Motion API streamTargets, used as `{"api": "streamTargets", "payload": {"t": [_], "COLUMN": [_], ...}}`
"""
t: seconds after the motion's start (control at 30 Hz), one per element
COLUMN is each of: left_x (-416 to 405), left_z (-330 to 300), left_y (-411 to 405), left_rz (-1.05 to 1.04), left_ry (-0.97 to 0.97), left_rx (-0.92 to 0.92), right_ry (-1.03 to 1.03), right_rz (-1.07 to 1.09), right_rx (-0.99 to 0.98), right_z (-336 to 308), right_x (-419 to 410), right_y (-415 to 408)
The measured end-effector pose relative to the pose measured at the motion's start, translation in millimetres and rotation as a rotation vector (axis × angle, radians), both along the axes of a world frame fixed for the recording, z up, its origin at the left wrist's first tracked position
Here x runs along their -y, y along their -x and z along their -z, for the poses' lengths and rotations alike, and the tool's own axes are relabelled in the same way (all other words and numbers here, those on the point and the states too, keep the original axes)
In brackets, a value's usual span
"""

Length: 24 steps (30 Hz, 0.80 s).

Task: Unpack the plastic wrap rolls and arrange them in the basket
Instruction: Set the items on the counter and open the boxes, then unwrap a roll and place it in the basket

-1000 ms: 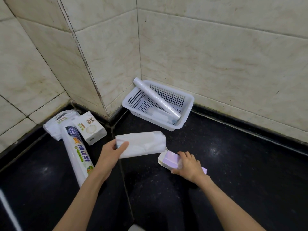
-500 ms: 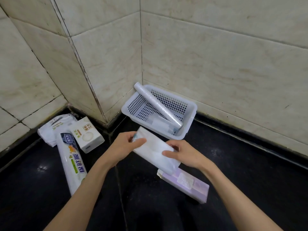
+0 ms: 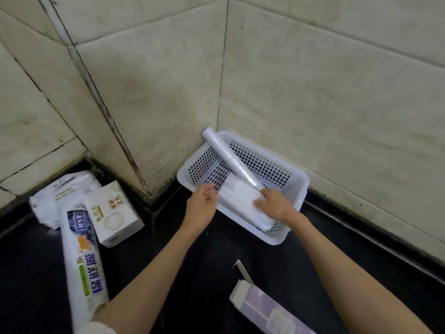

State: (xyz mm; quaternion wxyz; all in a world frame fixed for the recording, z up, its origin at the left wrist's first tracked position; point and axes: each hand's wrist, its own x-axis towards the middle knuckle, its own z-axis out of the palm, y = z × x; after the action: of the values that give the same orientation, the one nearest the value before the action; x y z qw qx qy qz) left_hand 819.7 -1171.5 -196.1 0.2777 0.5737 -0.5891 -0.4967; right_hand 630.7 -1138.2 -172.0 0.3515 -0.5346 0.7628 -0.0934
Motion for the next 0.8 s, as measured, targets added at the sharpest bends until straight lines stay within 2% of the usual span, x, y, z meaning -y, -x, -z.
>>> {"api": "streamTargets", "payload": {"t": [0.1,0.17,0.3,0.4,0.5,0.67,0.73,0.8], "left_x": [-4.1,-3.9,-3.5,-12.8,-29.3,-71.0,-85.2,-97.1], "left_z": [12.3,14.5,11.3,0.3,-13.6,-20.5,-15.5,-6.7], "left_y": [-0.2,-6.8,-19.5,-24.0,-39.2,-105.9,-143.0,-180.4], "left_rz": [0.220,0.332,0.559,0.636,0.552,0.325,0.164,0.008], "left_ry": [0.317,0.398,0.463,0.342,0.253,0.317,0.365,0.315], "left_rx": [0.250,0.332,0.550,0.562,0.487,0.453,0.549,0.695], "right_ry": [-0.111,-0.132,-0.052,0.027,0.125,0.222,0.229,0.191], "right_rz": [-0.076,-0.084,-0.062,-0.098,-0.182,-0.315,-0.355,-0.396], "right_rx": [-0.100,-0.135,-0.189,-0.236,-0.204,-0.080,-0.026,0.029], "right_z": [21.4,27.0,21.3,6.6,-11.5,-28.4,-25.3,-17.5], "right_x": [3.1,0.6,-10.3,-25.4,-43.3,-70.9,-78.9,-86.3], "right_y": [-2.7,-6.5,-8.5,-14.8,-31.8,-84.2,-112.6,-141.8]}}
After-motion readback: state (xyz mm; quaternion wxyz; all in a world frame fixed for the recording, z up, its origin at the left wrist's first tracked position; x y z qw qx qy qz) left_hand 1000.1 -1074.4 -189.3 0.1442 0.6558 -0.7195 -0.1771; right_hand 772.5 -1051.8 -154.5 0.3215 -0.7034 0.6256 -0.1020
